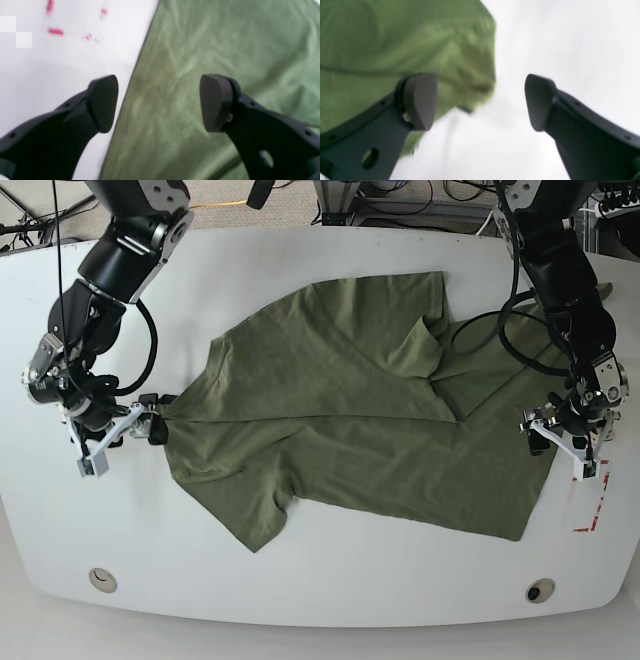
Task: Fold the T-shirt properly
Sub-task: 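Release and regrasp the shirt's collar corner with the right gripper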
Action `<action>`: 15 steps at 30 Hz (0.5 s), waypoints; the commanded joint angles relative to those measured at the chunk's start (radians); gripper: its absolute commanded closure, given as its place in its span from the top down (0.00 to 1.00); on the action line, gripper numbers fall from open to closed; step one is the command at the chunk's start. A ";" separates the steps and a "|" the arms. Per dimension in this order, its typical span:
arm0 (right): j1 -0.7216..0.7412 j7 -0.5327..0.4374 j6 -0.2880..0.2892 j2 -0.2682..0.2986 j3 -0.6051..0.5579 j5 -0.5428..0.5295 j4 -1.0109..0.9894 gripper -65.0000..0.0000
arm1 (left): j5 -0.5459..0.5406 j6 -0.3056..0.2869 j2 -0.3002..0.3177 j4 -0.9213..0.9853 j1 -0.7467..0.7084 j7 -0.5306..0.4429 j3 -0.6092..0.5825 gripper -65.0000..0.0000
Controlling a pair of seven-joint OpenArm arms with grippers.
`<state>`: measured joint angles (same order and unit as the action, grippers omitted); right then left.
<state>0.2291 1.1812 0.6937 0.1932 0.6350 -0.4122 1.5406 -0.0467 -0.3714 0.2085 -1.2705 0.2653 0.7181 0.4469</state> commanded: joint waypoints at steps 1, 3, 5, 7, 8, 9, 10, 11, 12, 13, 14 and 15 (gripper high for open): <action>-0.044 0.036 0.004 -0.010 0.052 -0.092 0.084 0.80 | -0.006 -0.024 0.013 -0.027 0.021 -0.010 0.002 0.73; -0.109 0.061 0.004 -0.019 0.084 -0.142 0.114 0.80 | -0.006 -0.039 0.016 -0.027 0.021 -0.010 0.002 0.73; -0.161 0.075 0.004 -0.042 0.090 -0.189 0.131 0.80 | -0.006 -0.051 0.016 -0.027 0.021 -0.010 0.003 0.73; -0.238 0.082 0.004 -0.057 0.102 -0.251 0.162 0.80 | -0.006 -0.067 0.019 -0.027 0.021 -0.010 0.005 0.73; -0.259 0.082 0.004 -0.059 0.104 -0.264 0.174 0.80 | -0.006 -0.073 0.021 -0.027 0.019 -0.010 0.007 0.73; -0.282 0.082 0.004 -0.070 0.104 -0.279 0.185 0.80 | -0.006 -0.084 0.021 -0.027 0.016 -0.010 0.014 0.73; -0.297 0.082 0.004 -0.085 0.104 -0.284 0.194 0.80 | -0.006 -0.096 0.021 -0.030 0.009 -0.010 0.025 0.73; -0.316 0.084 0.004 -0.100 0.104 -0.290 0.203 0.80 | -0.006 -0.107 0.019 -0.041 0.001 -0.010 0.037 0.73; -0.342 0.084 0.004 -0.113 0.104 -0.294 0.222 0.80 | -0.006 -0.119 0.019 -0.064 -0.005 -0.010 0.051 0.73; -0.368 0.084 0.004 -0.128 0.104 -0.296 0.242 0.80 | -0.006 -0.131 0.019 -0.091 -0.014 -0.010 0.065 0.73; -0.383 0.084 0.004 -0.140 0.104 -0.297 0.252 0.80 | -0.006 -0.137 0.019 -0.108 -0.019 -0.010 0.074 0.73; -0.389 0.084 0.004 -0.153 0.102 -0.297 0.255 0.80 | -0.006 -0.142 0.019 -0.117 -0.021 -0.010 0.079 0.73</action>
<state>-0.1528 1.2842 0.6926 0.0502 0.7357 -0.6868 1.7630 -0.0448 -0.5053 0.2085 -1.3437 0.2184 0.7311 0.5163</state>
